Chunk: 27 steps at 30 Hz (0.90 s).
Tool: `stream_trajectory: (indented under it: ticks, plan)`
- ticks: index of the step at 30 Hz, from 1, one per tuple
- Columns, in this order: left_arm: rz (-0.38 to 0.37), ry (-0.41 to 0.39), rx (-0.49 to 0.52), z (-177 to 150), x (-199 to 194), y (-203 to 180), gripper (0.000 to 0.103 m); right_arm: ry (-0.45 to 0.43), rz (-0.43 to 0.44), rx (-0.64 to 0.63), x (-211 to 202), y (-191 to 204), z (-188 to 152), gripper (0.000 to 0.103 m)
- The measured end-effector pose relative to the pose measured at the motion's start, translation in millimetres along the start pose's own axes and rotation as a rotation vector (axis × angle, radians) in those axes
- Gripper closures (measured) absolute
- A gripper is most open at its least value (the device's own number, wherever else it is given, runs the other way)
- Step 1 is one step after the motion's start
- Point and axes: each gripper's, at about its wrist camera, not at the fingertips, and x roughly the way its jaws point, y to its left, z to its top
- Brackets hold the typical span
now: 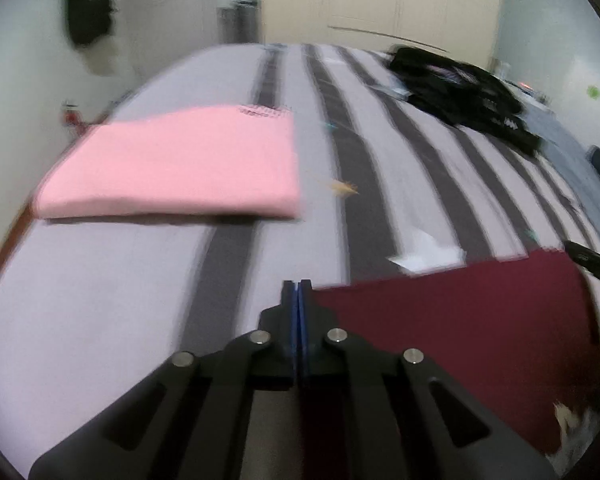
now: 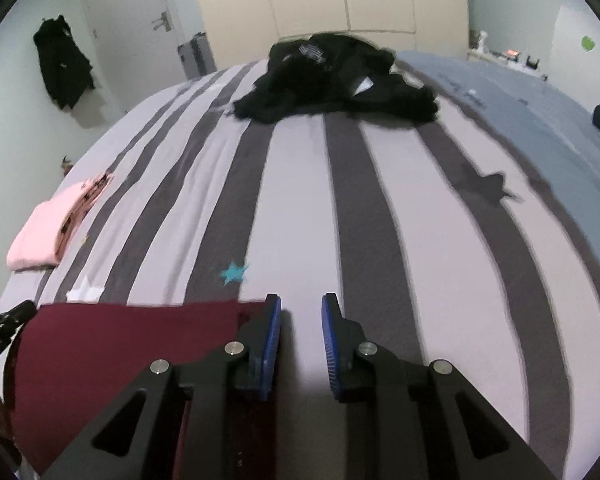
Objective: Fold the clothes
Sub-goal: 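Open both grippers and withdraw them from the folded maroon garment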
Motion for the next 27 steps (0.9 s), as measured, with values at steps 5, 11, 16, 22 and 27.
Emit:
stream_trajectory:
  ticks: [5,11,16,22,27]
  plan:
    - [-0.025,-0.020,-0.028,0.0,-26.3,18.3,0.101,-0.034,0.014,-0.015,-27.3,-2.3,9.1,0.085]
    - [-0.154,-0.043,0.035,-25.2,-74.3,-16.7,0.101,-0.031,0.136,-0.099,-69.8,41.2,-20.0,0.085]
    - [-0.201,-0.003,0.061,-46.4,-75.0,-49.1,0.101,0.006,0.230,-0.174,-80.6,92.1,-62.9,0.085]
    - [-0.162,0.019,0.059,-58.9,-75.8,-40.7,0.101,0.070,0.220,-0.213,-70.5,100.3,-96.6,0.089]
    - [-0.081,0.025,0.047,-57.7,-80.6,-8.4,0.101,0.068,0.140,-0.163,-68.6,55.0,-88.1,0.098]
